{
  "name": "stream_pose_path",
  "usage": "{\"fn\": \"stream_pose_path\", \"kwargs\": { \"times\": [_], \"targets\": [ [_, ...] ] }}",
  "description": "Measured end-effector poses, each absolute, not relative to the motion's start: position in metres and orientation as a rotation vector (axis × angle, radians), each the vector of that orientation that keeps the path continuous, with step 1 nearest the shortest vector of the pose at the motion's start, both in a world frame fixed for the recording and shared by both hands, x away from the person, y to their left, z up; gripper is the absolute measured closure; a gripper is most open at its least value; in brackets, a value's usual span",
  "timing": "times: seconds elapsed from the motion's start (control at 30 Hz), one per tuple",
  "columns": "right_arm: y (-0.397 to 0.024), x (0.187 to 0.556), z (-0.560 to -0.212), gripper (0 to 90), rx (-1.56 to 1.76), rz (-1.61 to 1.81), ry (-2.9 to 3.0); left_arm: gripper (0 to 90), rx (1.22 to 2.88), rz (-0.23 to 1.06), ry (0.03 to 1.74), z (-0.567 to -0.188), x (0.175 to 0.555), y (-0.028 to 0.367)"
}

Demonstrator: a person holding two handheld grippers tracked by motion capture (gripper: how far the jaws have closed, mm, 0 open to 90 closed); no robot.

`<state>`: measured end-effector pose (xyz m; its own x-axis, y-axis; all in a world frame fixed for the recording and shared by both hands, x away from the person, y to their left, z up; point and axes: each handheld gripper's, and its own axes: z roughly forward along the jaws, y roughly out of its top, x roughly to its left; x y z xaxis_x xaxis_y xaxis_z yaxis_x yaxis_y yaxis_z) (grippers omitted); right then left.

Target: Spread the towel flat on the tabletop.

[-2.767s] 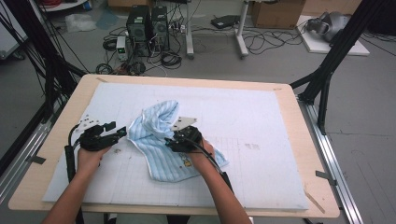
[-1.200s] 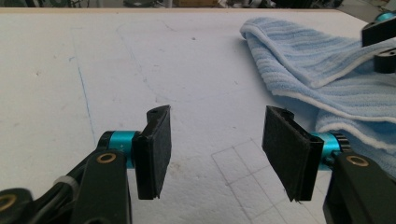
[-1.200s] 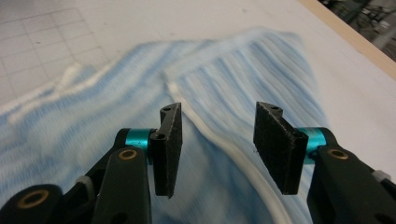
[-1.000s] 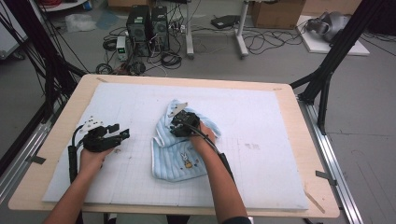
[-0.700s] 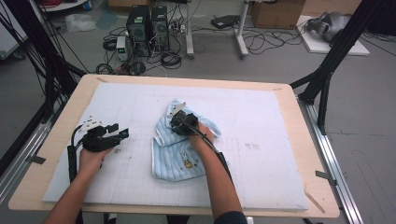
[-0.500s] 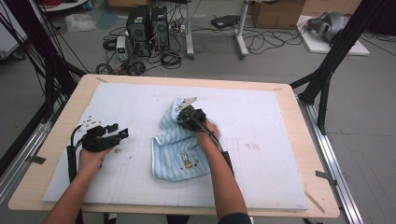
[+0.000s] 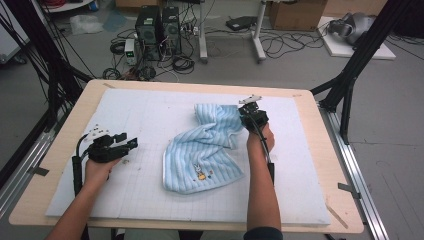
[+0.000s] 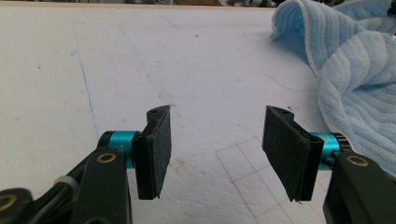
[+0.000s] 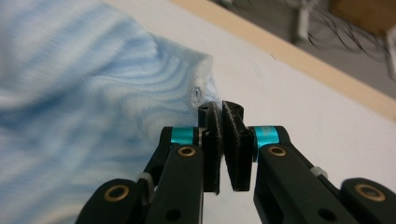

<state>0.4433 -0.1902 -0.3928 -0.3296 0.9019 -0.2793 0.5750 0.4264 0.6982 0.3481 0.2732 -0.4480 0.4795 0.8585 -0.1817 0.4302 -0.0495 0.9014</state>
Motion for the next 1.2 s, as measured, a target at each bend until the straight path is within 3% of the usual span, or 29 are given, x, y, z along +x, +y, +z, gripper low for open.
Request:
{"fn": "stream_pose_path", "kwargs": {
  "times": [0.2,0.27,0.4,0.67,0.87,0.93,1.1,1.2],
  "targets": [
    [-0.205,0.442,-0.414,83.5,1.325,0.423,2.022,42.4,1.668,0.505,1.122,-0.448,0.348,0.274],
    [-0.206,0.442,-0.415,70.5,1.358,0.414,1.992,42.4,1.667,0.506,1.119,-0.448,0.348,0.273],
    [-0.196,0.439,-0.399,56.1,1.359,0.638,1.908,42.4,1.667,0.508,1.119,-0.448,0.348,0.273],
    [-0.141,0.447,-0.396,48.4,1.291,0.995,2.074,42.4,1.665,0.509,1.12,-0.448,0.348,0.274],
    [-0.102,0.46,-0.412,50.9,1.272,1.012,2.204,42.4,1.658,0.507,1.123,-0.448,0.348,0.275],
    [-0.094,0.463,-0.421,56.2,1.278,0.958,2.251,42.3,1.652,0.506,1.127,-0.448,0.348,0.276],
    [-0.086,0.463,-0.436,80.2,1.281,0.903,2.332,42.4,1.632,0.512,1.135,-0.447,0.348,0.28],
    [-0.084,0.458,-0.436,84.1,1.24,0.922,2.371,42.4,1.625,0.518,1.141,-0.446,0.348,0.283]
  ]
}}
